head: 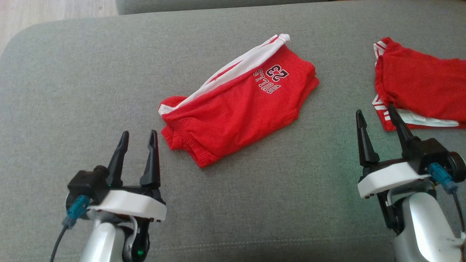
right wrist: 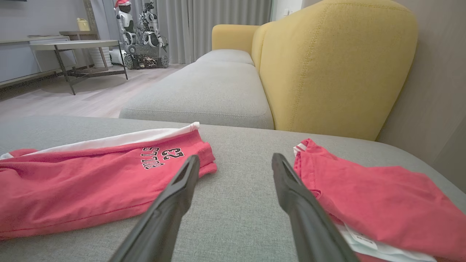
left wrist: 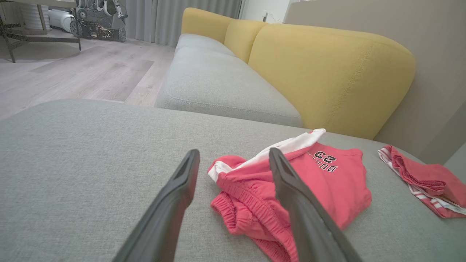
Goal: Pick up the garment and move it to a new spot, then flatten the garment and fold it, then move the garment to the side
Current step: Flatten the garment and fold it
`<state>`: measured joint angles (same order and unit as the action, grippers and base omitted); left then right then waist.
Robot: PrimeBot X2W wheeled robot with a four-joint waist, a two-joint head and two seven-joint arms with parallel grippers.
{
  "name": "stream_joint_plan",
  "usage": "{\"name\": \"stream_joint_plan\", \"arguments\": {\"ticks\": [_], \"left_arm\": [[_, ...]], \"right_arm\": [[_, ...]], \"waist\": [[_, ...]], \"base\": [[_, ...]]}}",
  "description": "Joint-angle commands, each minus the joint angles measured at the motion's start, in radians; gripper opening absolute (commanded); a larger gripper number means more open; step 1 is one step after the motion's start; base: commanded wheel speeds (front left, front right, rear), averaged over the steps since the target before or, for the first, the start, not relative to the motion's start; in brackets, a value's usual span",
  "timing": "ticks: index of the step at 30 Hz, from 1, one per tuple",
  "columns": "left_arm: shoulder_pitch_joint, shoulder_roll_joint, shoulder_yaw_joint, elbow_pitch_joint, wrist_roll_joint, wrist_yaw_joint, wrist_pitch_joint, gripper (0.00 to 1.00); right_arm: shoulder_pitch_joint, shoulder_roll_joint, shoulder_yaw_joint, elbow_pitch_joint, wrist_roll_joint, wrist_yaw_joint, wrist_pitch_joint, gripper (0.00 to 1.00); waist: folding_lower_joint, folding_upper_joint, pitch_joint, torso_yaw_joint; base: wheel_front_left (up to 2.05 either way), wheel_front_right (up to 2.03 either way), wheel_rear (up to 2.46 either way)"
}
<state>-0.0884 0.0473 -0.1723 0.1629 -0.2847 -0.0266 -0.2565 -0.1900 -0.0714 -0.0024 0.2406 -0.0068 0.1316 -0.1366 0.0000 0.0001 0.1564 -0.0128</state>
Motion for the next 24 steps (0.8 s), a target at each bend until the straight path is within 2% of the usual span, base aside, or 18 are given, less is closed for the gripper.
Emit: {"name": "stream_joint_plan", "arguments": {"ticks": [1,13,18,24], "left_arm": [[-0.030,0.003,0.024,-0.032,-0.007,0.004,-0.005,1.00],[-0.043,0.003,-0.002,-0.029,0.005,0.009,-0.005,1.00],[-0.057,0.003,-0.012,-0.037,0.008,0.009,-0.005,1.00],[-0.076,0.003,-0.028,-0.047,0.005,0.009,-0.005,1.00]], "right_arm": [[-0.006,0.008,0.020,-0.039,0.008,-0.001,0.002,1.00],[-0.009,0.016,0.008,-0.030,0.076,-0.001,0.044,1.00],[-0.025,0.019,0.007,-0.015,0.169,-0.001,0.081,1.00],[-0.103,0.021,0.003,0.048,0.527,-0.001,0.236,1.00]], "waist": [[0.0000,-0.0001,-0.003,0.002],[0.0000,-0.0001,0.009,0.032],[0.0000,-0.0001,0.028,0.054],[0.0000,-0.0001,0.063,0.087]], "base": [[0.00,0.00,0.00],[0.00,0.00,0.00],[0.00,0.00,0.00],[0.00,0.00,0.00]]}}
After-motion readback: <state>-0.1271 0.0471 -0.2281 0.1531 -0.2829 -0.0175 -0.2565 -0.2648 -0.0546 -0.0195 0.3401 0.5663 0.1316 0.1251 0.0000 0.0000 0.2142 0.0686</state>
